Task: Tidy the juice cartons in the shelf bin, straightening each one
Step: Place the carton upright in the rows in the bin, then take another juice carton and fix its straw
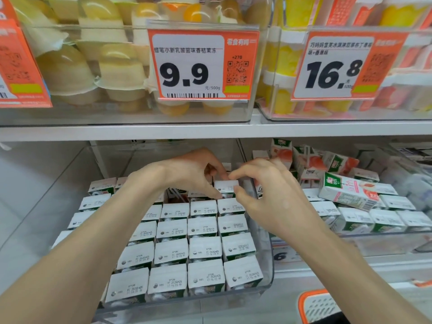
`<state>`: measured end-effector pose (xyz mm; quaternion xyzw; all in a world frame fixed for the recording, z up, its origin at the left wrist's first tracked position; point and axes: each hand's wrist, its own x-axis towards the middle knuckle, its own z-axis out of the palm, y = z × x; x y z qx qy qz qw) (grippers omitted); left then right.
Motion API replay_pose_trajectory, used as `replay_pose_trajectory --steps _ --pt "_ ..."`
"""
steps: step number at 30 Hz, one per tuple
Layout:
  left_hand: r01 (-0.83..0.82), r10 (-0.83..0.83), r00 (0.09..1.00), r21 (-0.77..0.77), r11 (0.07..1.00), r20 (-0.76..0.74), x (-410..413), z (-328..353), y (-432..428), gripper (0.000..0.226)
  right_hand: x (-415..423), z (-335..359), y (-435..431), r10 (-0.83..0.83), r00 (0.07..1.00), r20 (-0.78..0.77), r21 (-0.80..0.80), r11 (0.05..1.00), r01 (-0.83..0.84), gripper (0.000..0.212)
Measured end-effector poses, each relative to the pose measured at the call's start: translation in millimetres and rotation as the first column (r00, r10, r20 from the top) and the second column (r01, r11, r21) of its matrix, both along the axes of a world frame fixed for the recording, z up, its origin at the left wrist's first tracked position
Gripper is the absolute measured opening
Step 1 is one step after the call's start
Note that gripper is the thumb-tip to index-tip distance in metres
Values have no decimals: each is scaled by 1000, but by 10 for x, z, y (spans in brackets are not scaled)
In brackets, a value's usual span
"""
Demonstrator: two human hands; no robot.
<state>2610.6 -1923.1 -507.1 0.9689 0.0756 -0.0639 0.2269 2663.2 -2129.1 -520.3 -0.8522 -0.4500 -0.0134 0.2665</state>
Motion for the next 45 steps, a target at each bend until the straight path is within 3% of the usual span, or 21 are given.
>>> replay_pose_trajectory --steps 5,7,9,12,17,22,26,29,34,39,45 --pt "-38 58 987 -131 991 153 -179 89 70 33 -18 64 70 -18 999 42 -135 991 23 59" --pt "-15 55 976 -184 983 212 -243 51 60 33 -1 73 144 -22 998 66 -202 979 35 50" --pt "-5 73 960 -246 969 270 -305 -17 24 33 21 74 207 -41 995 87 -176 983 56 16" --pt "-1 103 930 -278 961 352 -392 -124 -41 38 26 75 217 -49 997 63 -139 989 57 7" --pt "-22 146 892 -283 959 427 -623 -255 -133 59 -81 137 171 -26 998 63 -47 998 29 26" --pt "-142 245 850 -246 959 466 -1117 -228 -107 54 -331 142 216 157 984 88 50 986 -162 40" --pt "-192 302 843 -276 942 444 -1537 -208 -110 35 -577 96 341 319 944 -80 199 933 -299 37" --pt "-183 346 849 -392 902 400 -1747 -143 -84 38 -692 45 445 351 922 -162 254 918 -305 36" --pt "-239 484 827 -601 762 285 -1957 -100 27 42 -756 -3 539 346 850 -398 283 927 -245 49" --pt "-265 526 832 -705 657 177 -2023 -47 13 36 -846 3 566 319 704 -634 322 937 -135 33" --pt "-221 490 864 -787 576 117 -2064 -6 5 38 -817 -26 536 293 612 -734 361 932 -13 21"
